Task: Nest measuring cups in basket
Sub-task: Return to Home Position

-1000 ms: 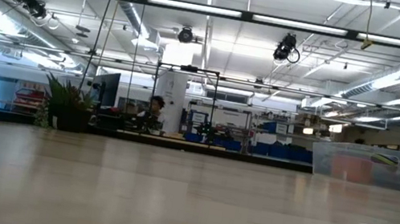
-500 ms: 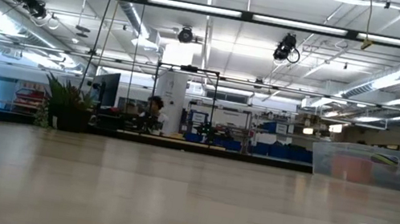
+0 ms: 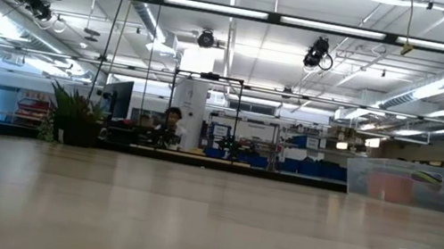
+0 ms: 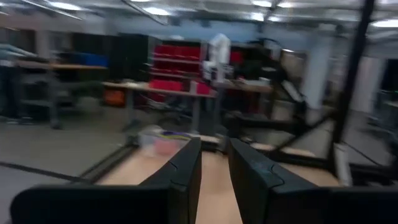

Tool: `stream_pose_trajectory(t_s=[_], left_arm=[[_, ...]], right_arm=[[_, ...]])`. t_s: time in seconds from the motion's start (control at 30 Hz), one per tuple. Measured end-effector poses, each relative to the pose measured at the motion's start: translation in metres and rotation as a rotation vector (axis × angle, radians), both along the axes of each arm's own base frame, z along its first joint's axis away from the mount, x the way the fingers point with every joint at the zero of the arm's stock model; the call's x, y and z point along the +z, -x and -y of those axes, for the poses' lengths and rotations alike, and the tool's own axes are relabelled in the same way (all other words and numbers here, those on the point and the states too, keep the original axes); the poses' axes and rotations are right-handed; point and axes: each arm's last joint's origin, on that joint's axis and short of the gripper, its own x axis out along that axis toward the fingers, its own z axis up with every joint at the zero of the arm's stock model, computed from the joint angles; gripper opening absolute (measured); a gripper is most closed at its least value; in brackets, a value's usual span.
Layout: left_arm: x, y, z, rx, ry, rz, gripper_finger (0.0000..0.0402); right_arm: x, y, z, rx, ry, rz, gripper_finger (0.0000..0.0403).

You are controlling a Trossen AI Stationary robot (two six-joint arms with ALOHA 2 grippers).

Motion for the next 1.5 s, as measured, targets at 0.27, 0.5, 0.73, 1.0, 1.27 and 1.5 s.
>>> stream_pose_trajectory(t_s=[0.27, 0.5, 0.73, 1.0, 1.27, 1.5], left_arm=[[-0.013, -0.006, 0.002, -0.094, -0.015, -0.033, 0.0087], [-0.024, -0.011, 0.001, -0.091, 0.001, -0.067, 0.0087], [-0.023, -0.011, 0.000, -0.076, -0.011, -0.053, 0.0087], [-0.022, -0.011, -0.001, -0.038, -0.008, -0.042, 0.0087], [-0.021, -0.010, -0.001, -0.029, -0.066, -0.040, 0.0087], [-0.021, -0.010, -0.001, -0.022, -0.102, -0.048, 0.0087]], right_arm=[[-0.017, -0.002, 0.014, 0.105, -0.018, -0.018, 0.0175], [-0.033, -0.003, 0.028, 0.031, -0.018, -0.060, 0.0175], [-0.044, -0.004, 0.053, -0.095, 0.020, -0.055, 0.0175], [-0.062, -0.005, 0.087, -0.235, 0.040, 0.057, 0.0175], [-0.092, -0.007, 0.107, -0.316, 0.002, 0.082, 0.0175], [-0.112, -0.011, 0.113, -0.287, -0.021, 0.050, 0.0175]])
